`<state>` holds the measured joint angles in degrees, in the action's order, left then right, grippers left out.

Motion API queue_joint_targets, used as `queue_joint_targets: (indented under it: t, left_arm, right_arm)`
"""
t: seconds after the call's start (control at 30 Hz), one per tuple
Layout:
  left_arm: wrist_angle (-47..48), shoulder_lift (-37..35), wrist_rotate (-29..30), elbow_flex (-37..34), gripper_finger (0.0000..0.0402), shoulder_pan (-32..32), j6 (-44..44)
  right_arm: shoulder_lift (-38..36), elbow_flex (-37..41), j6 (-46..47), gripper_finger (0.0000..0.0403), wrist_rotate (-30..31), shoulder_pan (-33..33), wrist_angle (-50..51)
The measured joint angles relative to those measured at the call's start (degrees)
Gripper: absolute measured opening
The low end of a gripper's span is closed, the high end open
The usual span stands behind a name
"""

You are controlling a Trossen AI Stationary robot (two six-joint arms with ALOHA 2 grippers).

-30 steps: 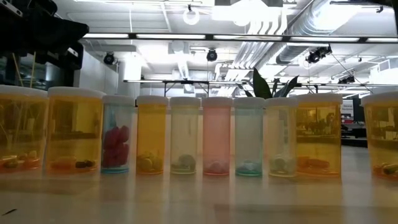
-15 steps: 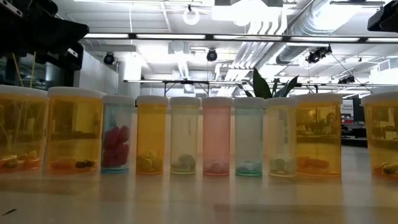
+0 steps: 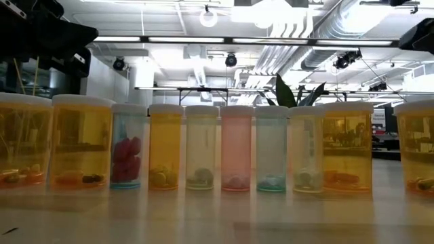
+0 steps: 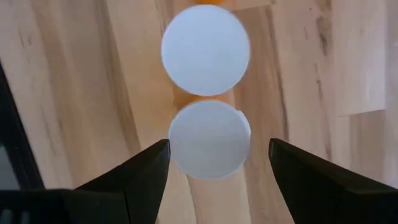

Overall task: Pick and place medicine bottles into bin by pill shape (circle, oval)
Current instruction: Put the big orange pill bottle into the orange bin

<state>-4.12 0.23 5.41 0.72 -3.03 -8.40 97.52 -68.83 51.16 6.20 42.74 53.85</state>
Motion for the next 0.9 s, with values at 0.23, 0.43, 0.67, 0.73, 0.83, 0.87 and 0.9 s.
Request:
queue_joint_targets:
  t: [0.23, 0.43, 0.67, 0.73, 0.83, 0.87, 0.9]
  left_arm:
    - [0.0, 0.0, 0.0, -0.01, 0.0, 0.0, 0.0]
    - [0.0, 0.02, 0.64, -0.01, 0.0001, -0.01, 0.0]
    - [-0.02, 0.02, 1.33, 0.0, 0.0001, 0.0, 0.0]
    - [0.0, 0.02, 1.33, 0.0, 0.0001, -0.01, 0.0]
    - [0.0, 0.02, 1.33, 0.01, 0.0001, 0.0, 0.0]
    - [0.0, 0.02, 1.33, 0.0, 0.0001, -0.01, 0.0]
    - [0.0, 0.02, 1.33, -0.01, 0.0001, 0.0, 0.0]
  right_arm:
    - [0.41, 0.49, -0.83, 0.0268, -0.24, -0.02, -1.46]
    - [0.41, 0.49, -1.24, 0.0268, -0.22, -0.34, -1.4]
    - [0.64, 0.49, -2.13, 0.0268, 0.73, -1.65, -1.36]
    - [0.76, 0.49, -2.54, 0.0268, 0.76, -2.14, -1.37]
    - [0.89, 0.49, -2.6, 0.0268, 0.74, -2.76, -1.12]
    - [0.89, 0.49, -2.6, 0.0268, 0.61, -2.85, -0.95]
    - [0.89, 0.49, -2.62, 0.0268, 0.02, -3.02, -0.85]
